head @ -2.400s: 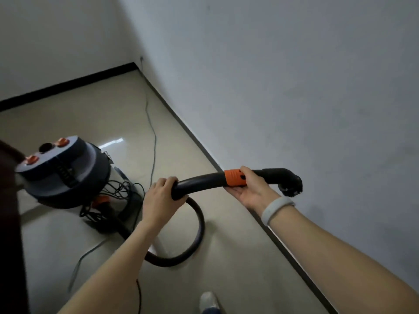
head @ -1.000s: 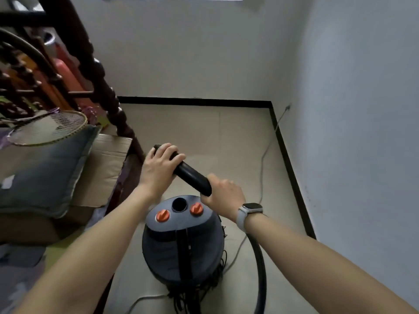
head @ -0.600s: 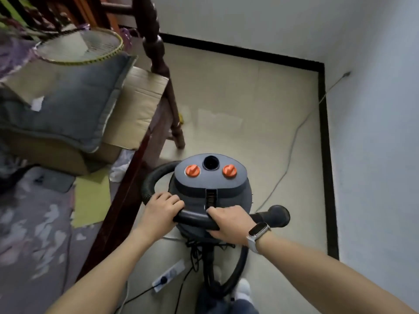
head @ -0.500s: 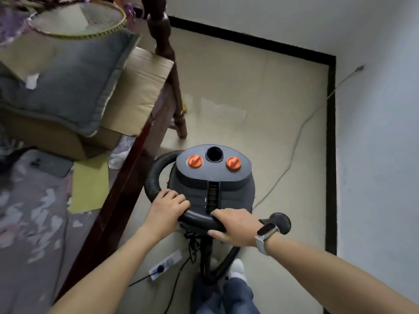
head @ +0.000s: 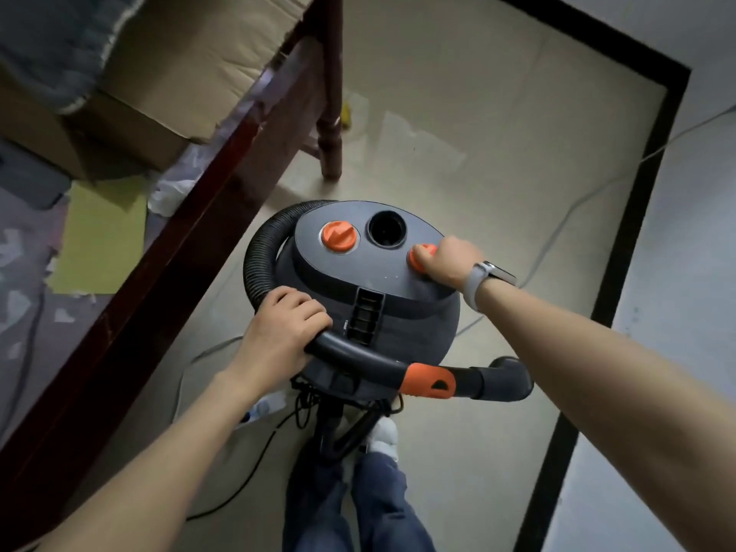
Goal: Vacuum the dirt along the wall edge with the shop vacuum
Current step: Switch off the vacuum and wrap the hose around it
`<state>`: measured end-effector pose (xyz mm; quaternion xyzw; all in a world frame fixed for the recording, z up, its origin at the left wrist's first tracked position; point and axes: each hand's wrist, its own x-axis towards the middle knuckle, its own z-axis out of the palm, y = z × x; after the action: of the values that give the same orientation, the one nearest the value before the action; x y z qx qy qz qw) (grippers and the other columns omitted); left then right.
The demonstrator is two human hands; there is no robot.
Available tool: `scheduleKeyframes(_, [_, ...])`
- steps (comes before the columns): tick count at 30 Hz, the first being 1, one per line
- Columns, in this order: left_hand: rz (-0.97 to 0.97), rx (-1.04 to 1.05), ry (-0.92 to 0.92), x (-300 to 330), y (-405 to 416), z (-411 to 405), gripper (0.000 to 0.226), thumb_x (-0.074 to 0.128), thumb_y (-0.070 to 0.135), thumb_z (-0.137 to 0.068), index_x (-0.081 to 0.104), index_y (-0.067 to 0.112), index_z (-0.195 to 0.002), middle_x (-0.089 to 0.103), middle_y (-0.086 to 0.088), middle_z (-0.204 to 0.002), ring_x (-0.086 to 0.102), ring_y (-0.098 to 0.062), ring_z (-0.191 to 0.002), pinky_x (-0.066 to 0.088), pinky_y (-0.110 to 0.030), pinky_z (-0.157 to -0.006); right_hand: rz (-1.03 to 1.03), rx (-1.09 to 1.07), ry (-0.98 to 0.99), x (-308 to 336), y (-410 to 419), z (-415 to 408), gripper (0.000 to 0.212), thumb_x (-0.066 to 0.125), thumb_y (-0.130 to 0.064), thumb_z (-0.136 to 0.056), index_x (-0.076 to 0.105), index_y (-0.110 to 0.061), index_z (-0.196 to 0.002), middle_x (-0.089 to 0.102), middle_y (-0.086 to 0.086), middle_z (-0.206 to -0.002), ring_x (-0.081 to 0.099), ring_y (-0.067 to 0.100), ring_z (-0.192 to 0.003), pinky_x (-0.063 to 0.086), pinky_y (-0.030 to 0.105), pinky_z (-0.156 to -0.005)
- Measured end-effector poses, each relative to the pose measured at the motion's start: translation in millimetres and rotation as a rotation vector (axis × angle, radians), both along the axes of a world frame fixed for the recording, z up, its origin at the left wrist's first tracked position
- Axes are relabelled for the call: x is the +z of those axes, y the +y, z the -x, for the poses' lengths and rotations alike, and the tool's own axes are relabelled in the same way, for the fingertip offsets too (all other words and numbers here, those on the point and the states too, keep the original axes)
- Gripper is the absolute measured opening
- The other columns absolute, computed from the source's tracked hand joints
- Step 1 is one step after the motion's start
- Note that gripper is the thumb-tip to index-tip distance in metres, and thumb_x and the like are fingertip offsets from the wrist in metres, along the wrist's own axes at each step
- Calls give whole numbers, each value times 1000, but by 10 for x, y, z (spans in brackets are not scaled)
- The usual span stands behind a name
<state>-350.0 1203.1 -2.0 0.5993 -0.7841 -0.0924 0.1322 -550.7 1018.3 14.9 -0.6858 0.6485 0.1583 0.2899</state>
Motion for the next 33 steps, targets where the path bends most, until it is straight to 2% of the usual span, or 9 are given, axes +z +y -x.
scheduleKeyframes(4, [-66, 32, 41, 36, -57, 3, 38, 84, 11, -50, 67, 16, -84, 68, 3, -87, 64, -24, -84, 31, -33, -90, -7, 65, 37, -17, -5, -26, 31, 44, -30, -86, 47, -11, -61, 49, 9, -64, 51, 31, -68, 34, 28, -58])
scheduleKeyframes(10, [-178, -39, 79, 129, -168, -29, 38, 85, 29, -59, 65, 26, -91, 66, 13, -89, 60, -19, -91, 33, -34, -93, 53, 228, 22, -64, -18, 56, 37, 38, -35, -92, 30, -15, -61, 40, 4, -59, 42, 30, -64, 23, 28, -49])
scheduleKeyframes(12, [-196, -49, 86, 138, -168, -57, 40, 85, 35, -58, 65, 27, -92, 66, 14, -90, 60, -17, -92, 37, -36, -93, 74, 309, 112, 3, -56, 32, 38, 35, -35, -93, 33, -14, -61, 45, 6, -65, 45, 30, -65, 27, 27, -53])
scheduleKeyframes(15, [-210, -36, 110, 113, -142, -109, 44, 85, 39, -55, 66, 27, -93, 66, 14, -90, 60, -17, -91, 30, -30, -94, 251, 425, 213, 79, -106, -102, 35, 40, -32, -92, 40, -9, -66, 55, 14, -78, 54, 32, -72, 33, 30, -66])
scheduleKeyframes(18, [-182, -32, 118, 77, -102, -145, 45, 86, 40, -54, 66, 26, -93, 66, 13, -91, 60, -16, -90, 28, -29, -94, 380, 455, 59, 109, -95, -394, 32, 40, -37, -96, 48, -10, -80, 59, 13, -83, 59, 34, -81, 32, 32, -65])
scheduleKeyframes(23, [-139, -31, 128, -7, -12, -168, 41, 84, 38, -57, 67, 25, -93, 66, 11, -91, 60, -17, -92, 31, -31, -94, 93, 325, -15, 74, -6, -1154, 55, 35, -54, -94, 41, -12, -59, 47, 4, -63, 48, 25, -60, 35, 28, -56])
scheduleKeyframes(27, [-132, -8, 157, -96, 87, -187, 41, 84, 31, -53, 67, 25, -91, 66, 9, -90, 53, -15, -95, 31, -33, -95, 90, 329, 92, 46, -8, -1315, 30, 43, -29, -93, 46, -9, -70, 51, 6, -81, 49, 27, -72, 34, 28, -64])
scheduleKeyframes(29, [-125, 12, 171, -114, 129, -203, 42, 84, 28, -52, 68, 24, -90, 66, 8, -90, 53, -16, -95, 31, -33, -97, 95, 333, 141, 43, 11, -1335, 22, 42, -27, -93, 51, -11, -81, 51, 6, -85, 49, 27, -76, 33, 29, -68])
scheduleKeyframes(33, [-116, 23, 188, -114, 160, -237, 44, 87, 27, -48, 69, 23, -88, 66, 8, -89, 50, -14, -96, 29, -33, -98, 53, 347, 195, -15, 88, -1346, 22, 39, -21, -94, 56, -12, -82, 56, 6, -88, 50, 26, -76, 34, 29, -69])
